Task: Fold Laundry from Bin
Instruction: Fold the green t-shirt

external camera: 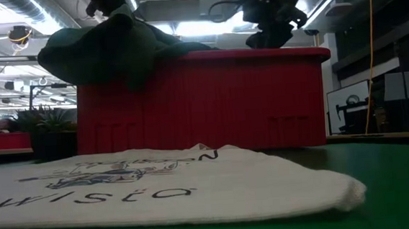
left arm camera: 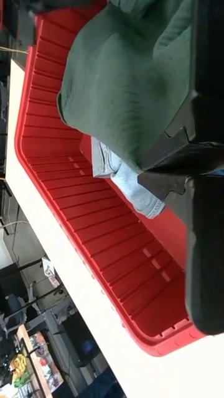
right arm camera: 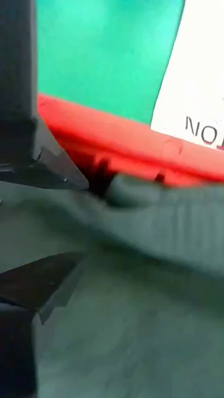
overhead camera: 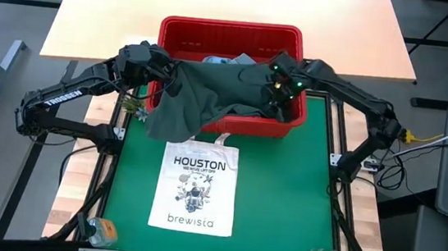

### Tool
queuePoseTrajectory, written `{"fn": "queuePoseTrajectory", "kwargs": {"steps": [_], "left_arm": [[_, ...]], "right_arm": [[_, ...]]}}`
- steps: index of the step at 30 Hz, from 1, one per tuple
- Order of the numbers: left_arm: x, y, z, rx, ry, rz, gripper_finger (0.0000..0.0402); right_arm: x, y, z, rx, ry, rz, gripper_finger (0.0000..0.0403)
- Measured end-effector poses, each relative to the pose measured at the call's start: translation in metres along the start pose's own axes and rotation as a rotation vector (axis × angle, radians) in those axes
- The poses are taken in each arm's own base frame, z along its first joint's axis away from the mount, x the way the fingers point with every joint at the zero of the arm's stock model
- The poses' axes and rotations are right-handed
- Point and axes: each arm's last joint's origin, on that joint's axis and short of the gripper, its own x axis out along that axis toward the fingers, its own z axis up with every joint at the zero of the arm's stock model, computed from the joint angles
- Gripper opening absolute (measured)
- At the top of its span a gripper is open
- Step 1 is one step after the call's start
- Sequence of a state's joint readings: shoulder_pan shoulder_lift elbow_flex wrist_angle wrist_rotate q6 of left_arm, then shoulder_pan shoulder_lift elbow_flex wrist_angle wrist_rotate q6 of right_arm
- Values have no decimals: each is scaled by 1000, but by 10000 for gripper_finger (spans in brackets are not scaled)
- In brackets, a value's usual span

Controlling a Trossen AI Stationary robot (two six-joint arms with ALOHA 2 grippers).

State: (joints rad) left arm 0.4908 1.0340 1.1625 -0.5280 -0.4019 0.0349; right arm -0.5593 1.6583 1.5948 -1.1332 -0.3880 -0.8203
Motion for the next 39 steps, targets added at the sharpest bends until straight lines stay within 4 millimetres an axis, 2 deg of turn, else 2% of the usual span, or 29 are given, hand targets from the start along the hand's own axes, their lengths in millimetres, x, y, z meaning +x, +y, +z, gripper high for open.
{"fn": "queuePoseTrajectory", "kwargs": {"steps": [5,10,14,20,25,29,34,39], "left_arm": [[0,0,0,2,5,0,0],[0,0,0,1,4,0,0],[0,0,0,1,4,0,0],[0,0,0,0,4,-1,0],[0,0,0,1,3,0,0],[0,0,0,3,1,0,0],[0,0,4,116,-40,5,4],[-1,1,14,139,-132,27,54]], "right_arm": [[14,4,7,-65,112,-61,175],[16,7,10,-108,170,-107,167],[16,5,11,-113,155,-116,124],[16,2,14,-126,125,-148,15],[14,2,13,-129,171,-188,20],[5,4,13,-134,189,-234,5],[-22,6,26,-149,163,-305,6],[-55,6,43,-172,85,-388,6]]}}
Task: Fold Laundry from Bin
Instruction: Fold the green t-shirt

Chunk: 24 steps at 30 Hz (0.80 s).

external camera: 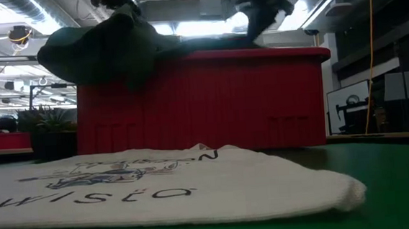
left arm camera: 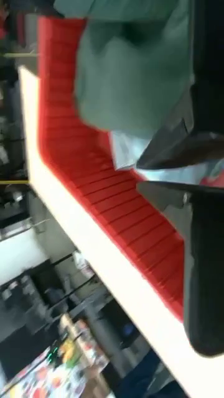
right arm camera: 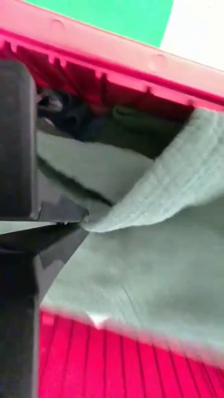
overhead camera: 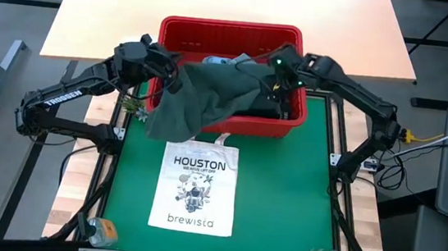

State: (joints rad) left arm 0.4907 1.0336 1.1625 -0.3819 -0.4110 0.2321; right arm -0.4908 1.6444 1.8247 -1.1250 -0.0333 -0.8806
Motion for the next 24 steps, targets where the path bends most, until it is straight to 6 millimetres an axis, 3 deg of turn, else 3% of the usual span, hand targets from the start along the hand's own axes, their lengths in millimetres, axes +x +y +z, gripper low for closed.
{"fn": "queuePoseTrajectory", "kwargs": {"steps": [4,8,12,18,24], "left_arm": [[0,2,9,-24,-82,28,100],[-2,4,18,-74,-177,26,120],[-5,-4,21,-146,-235,-189,120],[-13,-33,20,-188,-203,-526,119],[-23,-75,19,-133,-161,-728,119]], "right_arm": [[-25,-9,9,-3,-58,-70,3],[-52,-17,16,-6,-115,-153,4],[-76,-23,21,-6,-160,-234,3],[-101,-27,25,-8,-217,-301,2],[-106,-27,26,7,-229,-310,2]]}}
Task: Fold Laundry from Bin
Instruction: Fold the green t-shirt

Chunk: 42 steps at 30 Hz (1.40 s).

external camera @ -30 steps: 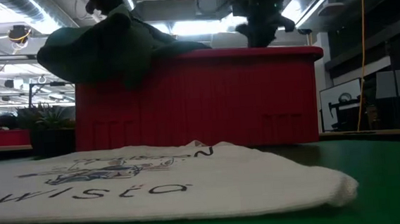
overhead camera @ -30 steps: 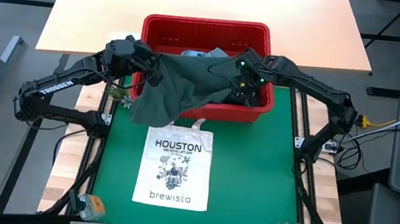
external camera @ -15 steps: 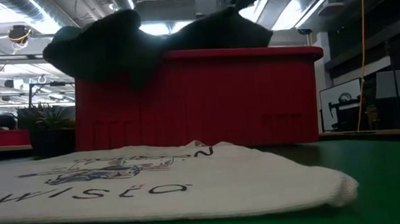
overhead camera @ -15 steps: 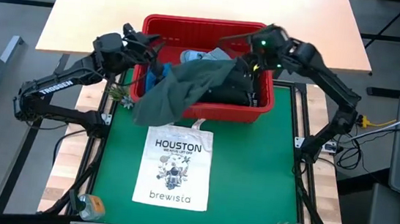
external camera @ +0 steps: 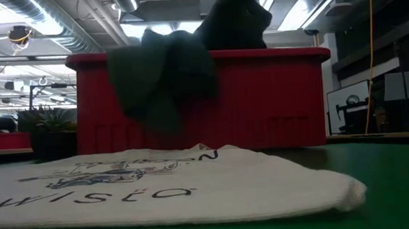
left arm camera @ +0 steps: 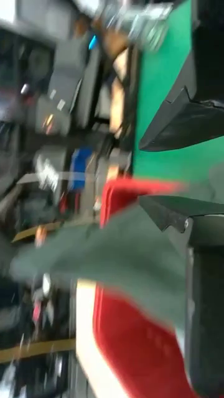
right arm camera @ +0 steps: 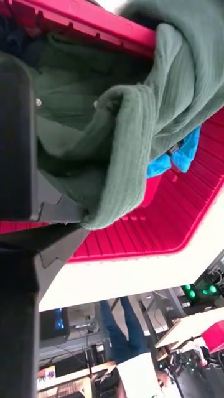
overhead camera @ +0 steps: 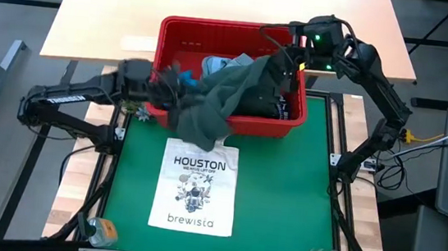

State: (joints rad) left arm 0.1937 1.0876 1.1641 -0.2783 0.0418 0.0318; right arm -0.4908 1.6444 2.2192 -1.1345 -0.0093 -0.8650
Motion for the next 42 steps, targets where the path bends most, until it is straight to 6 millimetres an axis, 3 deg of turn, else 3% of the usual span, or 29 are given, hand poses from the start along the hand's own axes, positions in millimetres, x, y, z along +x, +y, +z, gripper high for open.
{"fn": "queuePoseTrajectory", "kwargs": {"steps": [9,20,27,36,42], "left_arm": [[43,-59,-26,69,145,-120,119],[70,-99,-66,43,392,-140,119],[71,-115,-86,78,528,-106,119],[66,-122,-89,169,518,59,120],[71,-123,-95,136,532,106,160]], "right_arm": [[0,0,0,2,1,3,2],[0,1,0,4,4,6,2],[0,1,0,4,4,6,2],[0,1,0,4,4,7,2],[0,1,-1,4,6,10,2]]}}
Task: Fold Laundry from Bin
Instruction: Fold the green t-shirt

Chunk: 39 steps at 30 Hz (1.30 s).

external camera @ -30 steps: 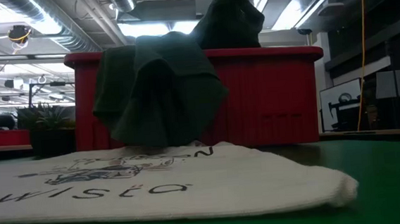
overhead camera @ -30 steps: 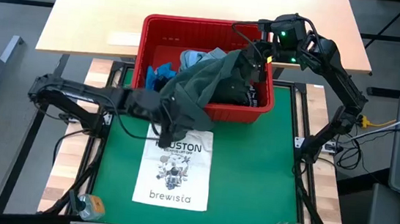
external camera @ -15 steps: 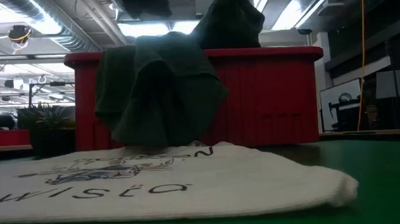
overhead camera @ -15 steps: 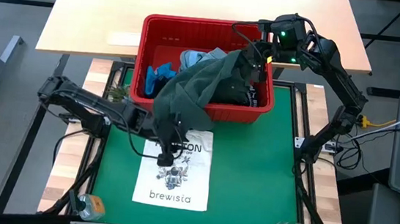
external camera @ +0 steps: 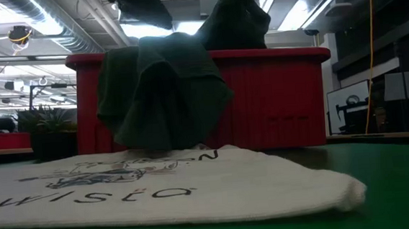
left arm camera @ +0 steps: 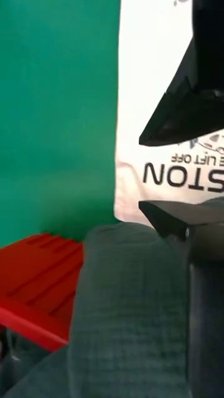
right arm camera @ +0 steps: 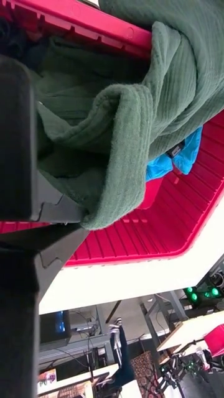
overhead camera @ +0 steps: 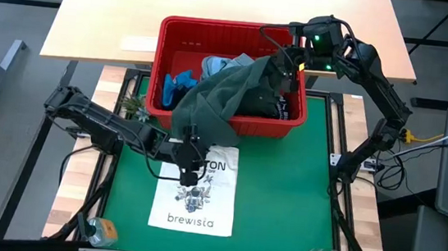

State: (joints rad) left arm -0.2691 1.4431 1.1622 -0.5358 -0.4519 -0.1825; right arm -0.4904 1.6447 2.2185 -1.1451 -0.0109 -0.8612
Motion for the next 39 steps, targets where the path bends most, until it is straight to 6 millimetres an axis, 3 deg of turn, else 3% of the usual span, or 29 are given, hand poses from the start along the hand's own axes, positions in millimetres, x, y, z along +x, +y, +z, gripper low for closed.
{"fn": "queuePoseTrajectory", "kwargs": {"steps": [9,18,28,33,39], "left_arm": [[23,-9,-8,77,74,45,232],[39,-10,-16,226,127,217,228],[35,-2,-27,330,218,399,225],[34,-1,-27,331,216,429,186],[32,-7,-27,259,181,426,73]], "right_arm": [[0,0,-1,0,5,5,2],[0,1,-1,0,6,7,2],[0,1,-1,0,6,7,3],[0,1,-1,0,7,7,3],[0,1,-1,0,7,7,3]]}}
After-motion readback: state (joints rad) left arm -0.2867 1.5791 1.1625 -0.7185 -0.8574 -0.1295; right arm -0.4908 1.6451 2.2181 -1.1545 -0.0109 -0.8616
